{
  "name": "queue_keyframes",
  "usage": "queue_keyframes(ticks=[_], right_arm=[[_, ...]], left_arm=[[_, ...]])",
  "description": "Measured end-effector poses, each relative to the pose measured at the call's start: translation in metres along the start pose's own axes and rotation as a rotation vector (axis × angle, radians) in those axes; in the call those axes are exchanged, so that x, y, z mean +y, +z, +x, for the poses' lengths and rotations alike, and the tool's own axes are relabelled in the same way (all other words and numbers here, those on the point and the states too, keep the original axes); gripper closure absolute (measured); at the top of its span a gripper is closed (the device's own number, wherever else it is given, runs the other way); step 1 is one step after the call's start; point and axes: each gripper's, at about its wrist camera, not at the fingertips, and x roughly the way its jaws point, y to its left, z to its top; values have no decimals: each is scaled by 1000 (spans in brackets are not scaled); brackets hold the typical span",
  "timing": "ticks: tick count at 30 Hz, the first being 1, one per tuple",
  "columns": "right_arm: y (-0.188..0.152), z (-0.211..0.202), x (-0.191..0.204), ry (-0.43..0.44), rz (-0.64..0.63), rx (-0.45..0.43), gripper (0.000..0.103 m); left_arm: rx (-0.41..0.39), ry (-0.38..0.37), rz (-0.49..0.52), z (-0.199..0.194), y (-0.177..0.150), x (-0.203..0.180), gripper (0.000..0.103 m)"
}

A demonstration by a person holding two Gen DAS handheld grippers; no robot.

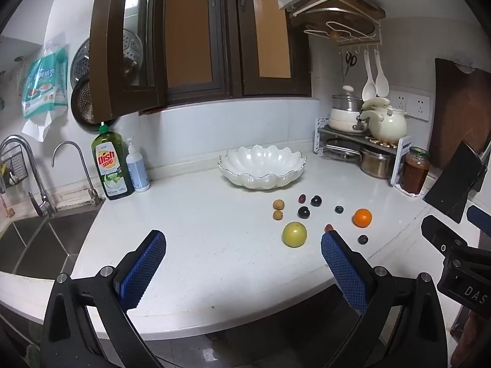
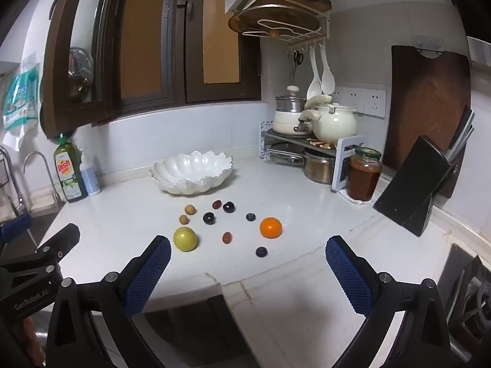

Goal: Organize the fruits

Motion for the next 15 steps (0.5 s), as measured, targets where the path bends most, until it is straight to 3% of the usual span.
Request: queue_keyframes(ticks=[8, 10, 15], right_arm=[[0, -4, -3, -17, -13, -19, 1], [-7, -9, -13, -13, 6, -30, 1], [1, -10, -9, -18, 16, -39, 1]], left_arm=[[14, 9, -13, 11, 5, -3, 0], [-6, -3, -4, -8, 15, -15, 0], [-16, -6, -11, -9, 19, -14, 0]])
